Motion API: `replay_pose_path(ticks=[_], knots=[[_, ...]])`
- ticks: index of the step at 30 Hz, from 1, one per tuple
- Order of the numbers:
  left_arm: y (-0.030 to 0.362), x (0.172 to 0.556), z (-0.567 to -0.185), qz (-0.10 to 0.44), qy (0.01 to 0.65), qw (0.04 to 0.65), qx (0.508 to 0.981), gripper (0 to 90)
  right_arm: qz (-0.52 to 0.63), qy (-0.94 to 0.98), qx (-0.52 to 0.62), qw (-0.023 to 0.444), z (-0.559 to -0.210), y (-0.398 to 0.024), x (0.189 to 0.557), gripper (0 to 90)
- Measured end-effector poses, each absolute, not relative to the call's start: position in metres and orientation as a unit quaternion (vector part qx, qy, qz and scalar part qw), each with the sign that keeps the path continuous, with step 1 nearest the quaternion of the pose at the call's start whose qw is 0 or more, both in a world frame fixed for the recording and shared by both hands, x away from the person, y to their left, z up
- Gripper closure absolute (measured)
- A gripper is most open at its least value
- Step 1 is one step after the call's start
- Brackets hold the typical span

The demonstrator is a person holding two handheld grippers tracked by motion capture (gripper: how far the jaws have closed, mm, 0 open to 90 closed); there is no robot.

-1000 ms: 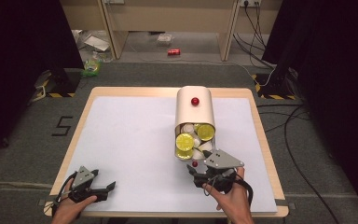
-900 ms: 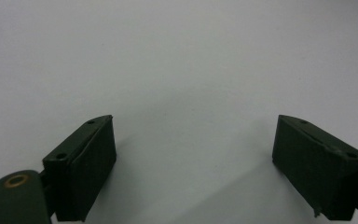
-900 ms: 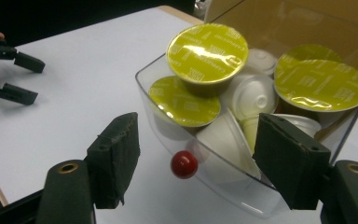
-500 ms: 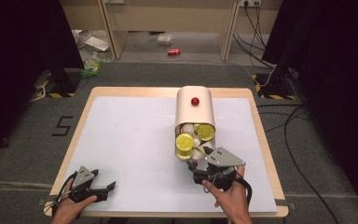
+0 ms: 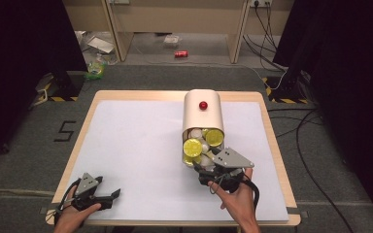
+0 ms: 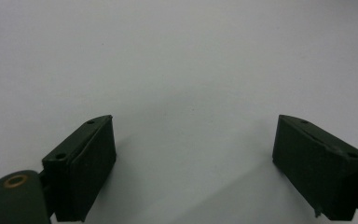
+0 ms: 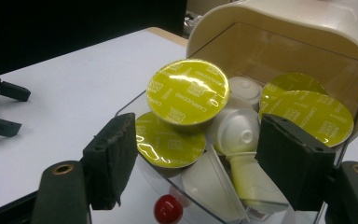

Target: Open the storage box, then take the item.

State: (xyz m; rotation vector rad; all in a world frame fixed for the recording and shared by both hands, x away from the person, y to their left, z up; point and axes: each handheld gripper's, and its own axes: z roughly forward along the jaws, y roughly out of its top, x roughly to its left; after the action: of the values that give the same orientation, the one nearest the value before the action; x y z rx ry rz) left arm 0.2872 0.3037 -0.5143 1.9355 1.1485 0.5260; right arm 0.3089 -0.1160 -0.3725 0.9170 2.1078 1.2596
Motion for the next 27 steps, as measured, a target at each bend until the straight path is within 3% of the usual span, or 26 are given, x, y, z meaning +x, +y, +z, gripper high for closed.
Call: replay_pose_path(ticks=[27], knots=[[0.304,0.287,-0.514,0.209,0.454,0.404,0.766,12.6,0.468,0.774,0.332,0.267,-0.368,-0.102,0.327,28.5]])
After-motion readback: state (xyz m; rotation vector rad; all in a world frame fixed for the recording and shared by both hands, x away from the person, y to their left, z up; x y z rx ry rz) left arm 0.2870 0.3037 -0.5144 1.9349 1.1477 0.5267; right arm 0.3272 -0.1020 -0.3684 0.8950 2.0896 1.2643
